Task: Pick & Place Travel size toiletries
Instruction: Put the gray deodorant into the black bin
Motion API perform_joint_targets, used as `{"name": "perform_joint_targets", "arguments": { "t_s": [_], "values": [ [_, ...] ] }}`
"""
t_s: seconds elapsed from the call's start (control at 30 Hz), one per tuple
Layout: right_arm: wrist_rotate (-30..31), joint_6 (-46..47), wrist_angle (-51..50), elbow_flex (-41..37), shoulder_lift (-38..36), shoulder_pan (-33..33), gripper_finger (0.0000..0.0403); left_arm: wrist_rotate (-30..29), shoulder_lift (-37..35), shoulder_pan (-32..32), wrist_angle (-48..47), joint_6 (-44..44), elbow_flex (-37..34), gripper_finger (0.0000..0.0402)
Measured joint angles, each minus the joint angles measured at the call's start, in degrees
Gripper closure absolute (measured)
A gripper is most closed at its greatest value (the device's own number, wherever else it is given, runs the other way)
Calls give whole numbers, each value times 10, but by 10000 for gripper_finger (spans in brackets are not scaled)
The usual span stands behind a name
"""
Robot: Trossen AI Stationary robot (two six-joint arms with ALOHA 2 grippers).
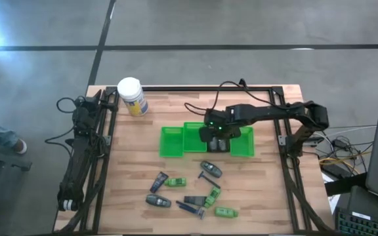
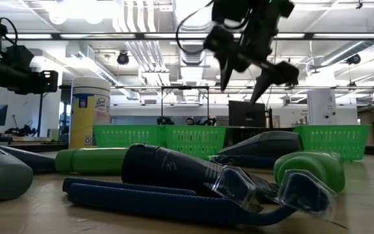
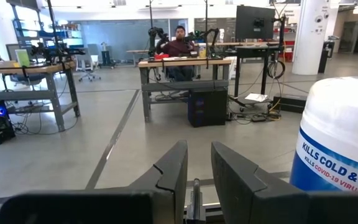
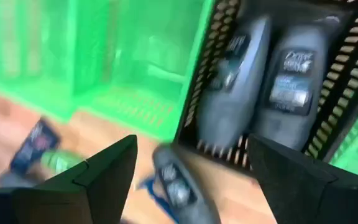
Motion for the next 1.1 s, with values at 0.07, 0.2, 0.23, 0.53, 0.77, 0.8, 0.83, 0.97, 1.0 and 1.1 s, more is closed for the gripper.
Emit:
{"name": "perform_joint_targets", "arguments": {
  "t_s": [0.07,0.2,0.23,0.53,0.77,0.8,0.83,0.97,1.0,1.1],
  "values": [
    [-18,-35,-4,0,-11,19,93,0,0,0,0,0,0,323],
    [-26,-77,-24,0,-11,79,88,0,0,0,0,0,0,323],
    [-28,-80,-30,0,-8,95,87,0,0,0,0,0,0,323],
    [-22,-117,-40,-2,65,185,90,0,1,0,0,0,0,323],
    [-19,-138,-34,0,111,186,114,0,1,0,0,0,0,323],
    [-19,-140,-33,2,117,186,115,0,1,0,0,0,0,323],
    [-19,-144,-33,5,122,186,116,0,1,0,0,0,0,323],
    [-17,-152,-16,18,130,189,105,0,1,0,0,0,0,323],
    [-11,-152,-16,21,131,189,100,0,1,0,0,0,0,323],
    [3,-154,-8,26,139,189,83,0,1,0,0,0,0,323]
  ]
}}
